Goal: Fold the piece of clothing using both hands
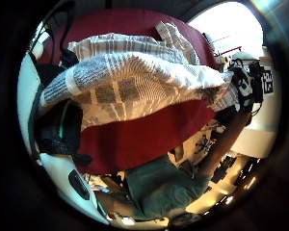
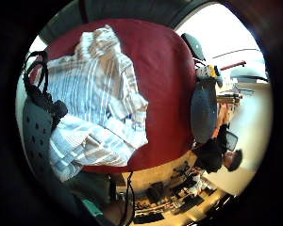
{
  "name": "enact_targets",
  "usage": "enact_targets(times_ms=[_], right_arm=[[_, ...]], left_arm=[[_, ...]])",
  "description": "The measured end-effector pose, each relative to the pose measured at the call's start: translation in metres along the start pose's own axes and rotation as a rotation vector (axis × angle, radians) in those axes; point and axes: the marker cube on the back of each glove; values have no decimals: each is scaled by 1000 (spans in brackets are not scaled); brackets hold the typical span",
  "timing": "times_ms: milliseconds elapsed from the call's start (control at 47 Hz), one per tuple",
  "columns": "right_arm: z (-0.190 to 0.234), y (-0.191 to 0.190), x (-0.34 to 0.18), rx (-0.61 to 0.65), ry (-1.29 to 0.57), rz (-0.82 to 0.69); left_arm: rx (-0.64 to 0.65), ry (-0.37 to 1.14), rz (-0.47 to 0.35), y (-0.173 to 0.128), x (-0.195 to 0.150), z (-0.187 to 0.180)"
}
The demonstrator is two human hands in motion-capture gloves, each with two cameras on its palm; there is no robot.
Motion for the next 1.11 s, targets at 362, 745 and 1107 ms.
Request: enact_targets(times_ms=[362,745,1107], right_arm=[[73,-87,1,68,33,124],[88,97,70,184,-669,277],[148,111,111,-41,-442,626]], left_arm=[[145,-19,-161,-93,19,93],[586,-79,7,-90,39,105],[8,103,-13,-63,55,180]])
